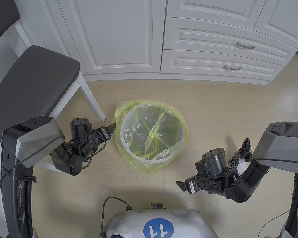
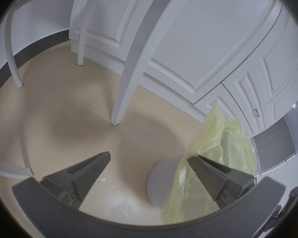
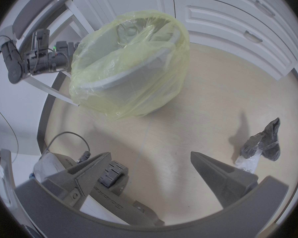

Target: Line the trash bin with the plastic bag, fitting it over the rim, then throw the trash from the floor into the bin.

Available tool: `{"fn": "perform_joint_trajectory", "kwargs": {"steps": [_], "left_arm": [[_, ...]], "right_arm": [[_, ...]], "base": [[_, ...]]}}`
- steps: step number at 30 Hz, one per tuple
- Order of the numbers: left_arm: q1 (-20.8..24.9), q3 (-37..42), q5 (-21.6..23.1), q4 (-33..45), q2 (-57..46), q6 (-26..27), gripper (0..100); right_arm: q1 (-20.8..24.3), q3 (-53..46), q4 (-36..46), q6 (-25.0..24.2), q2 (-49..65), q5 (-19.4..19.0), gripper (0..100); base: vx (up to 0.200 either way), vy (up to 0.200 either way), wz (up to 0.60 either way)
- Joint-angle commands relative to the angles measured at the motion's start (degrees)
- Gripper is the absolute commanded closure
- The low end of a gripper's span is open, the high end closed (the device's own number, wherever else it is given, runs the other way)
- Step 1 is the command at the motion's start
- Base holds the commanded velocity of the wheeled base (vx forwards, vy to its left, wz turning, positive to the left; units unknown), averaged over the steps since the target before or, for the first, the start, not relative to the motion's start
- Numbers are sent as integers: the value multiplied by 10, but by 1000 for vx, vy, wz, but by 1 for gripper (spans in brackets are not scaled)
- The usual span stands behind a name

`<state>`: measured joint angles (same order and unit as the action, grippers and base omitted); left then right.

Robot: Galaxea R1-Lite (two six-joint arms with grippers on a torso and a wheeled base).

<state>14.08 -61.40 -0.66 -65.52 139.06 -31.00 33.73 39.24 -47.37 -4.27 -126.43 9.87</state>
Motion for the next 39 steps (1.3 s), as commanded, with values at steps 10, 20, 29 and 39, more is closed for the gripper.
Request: {"fn": "perform_joint_trajectory", "kwargs": {"steps": [10,20,29,39], "left_arm": [[3,88,56,3,-86,17,0],[6,110,59,3,-100,44,0],[6,110,57,-2,-104,45,0],[3,110,54,-7,-107,45,0]], "right_arm": [[-96,-74,-47,111,151,-37,0],[-141,84,-87,10,21,-37,0],[-110,196,-204,-45,-139,16,0],[-94,160,-224,-44,-116,15,0]], "base": [[0,0,0],[0,0,0],[0,0,0],[0,0,0]]}}
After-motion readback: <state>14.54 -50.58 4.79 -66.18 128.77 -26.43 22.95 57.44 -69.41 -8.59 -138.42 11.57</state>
